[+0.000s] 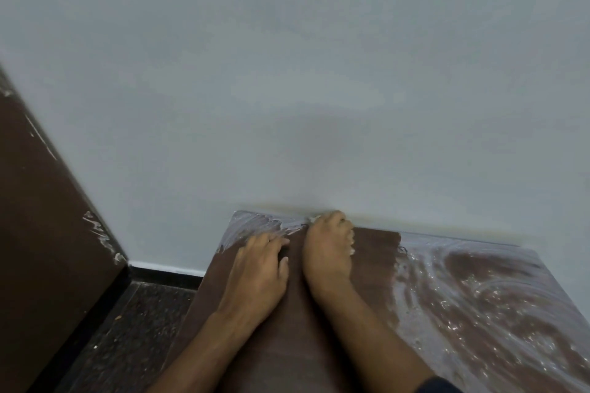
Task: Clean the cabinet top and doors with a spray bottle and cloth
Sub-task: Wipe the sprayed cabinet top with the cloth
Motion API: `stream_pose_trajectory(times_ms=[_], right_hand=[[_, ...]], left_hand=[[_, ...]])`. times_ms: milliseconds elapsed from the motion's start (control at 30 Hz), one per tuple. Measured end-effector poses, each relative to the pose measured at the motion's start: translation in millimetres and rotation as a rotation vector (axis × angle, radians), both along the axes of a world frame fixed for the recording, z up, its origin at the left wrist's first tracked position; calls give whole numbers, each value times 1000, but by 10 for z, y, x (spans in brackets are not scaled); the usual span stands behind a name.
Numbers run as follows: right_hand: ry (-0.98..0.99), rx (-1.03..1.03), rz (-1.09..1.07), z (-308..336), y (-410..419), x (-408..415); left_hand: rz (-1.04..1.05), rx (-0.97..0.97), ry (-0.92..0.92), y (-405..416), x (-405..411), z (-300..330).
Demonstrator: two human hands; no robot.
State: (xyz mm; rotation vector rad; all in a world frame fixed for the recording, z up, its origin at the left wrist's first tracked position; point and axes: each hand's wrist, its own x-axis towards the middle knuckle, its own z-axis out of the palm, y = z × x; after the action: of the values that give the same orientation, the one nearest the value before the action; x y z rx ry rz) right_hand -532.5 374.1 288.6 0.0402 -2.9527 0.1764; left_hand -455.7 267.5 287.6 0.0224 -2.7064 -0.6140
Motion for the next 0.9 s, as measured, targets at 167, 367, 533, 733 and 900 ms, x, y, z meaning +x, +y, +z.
stream_pose_trajectory(times_ms=[167, 367, 533, 733, 900], right_hand=[[25, -71, 512, 1, -123, -17], [61, 43, 200, -51, -101, -37], [43, -165, 571, -19, -190, 54], [58, -311, 469, -60, -88, 17], [10, -314, 883, -106, -183, 385]], left_hand=[[64, 10, 48, -298, 114, 25], [102, 16, 57, -460, 139, 5], [118, 17, 31, -442, 133, 25], [251, 114, 47, -701, 217, 9], [347, 354, 1, -738, 297, -49]])
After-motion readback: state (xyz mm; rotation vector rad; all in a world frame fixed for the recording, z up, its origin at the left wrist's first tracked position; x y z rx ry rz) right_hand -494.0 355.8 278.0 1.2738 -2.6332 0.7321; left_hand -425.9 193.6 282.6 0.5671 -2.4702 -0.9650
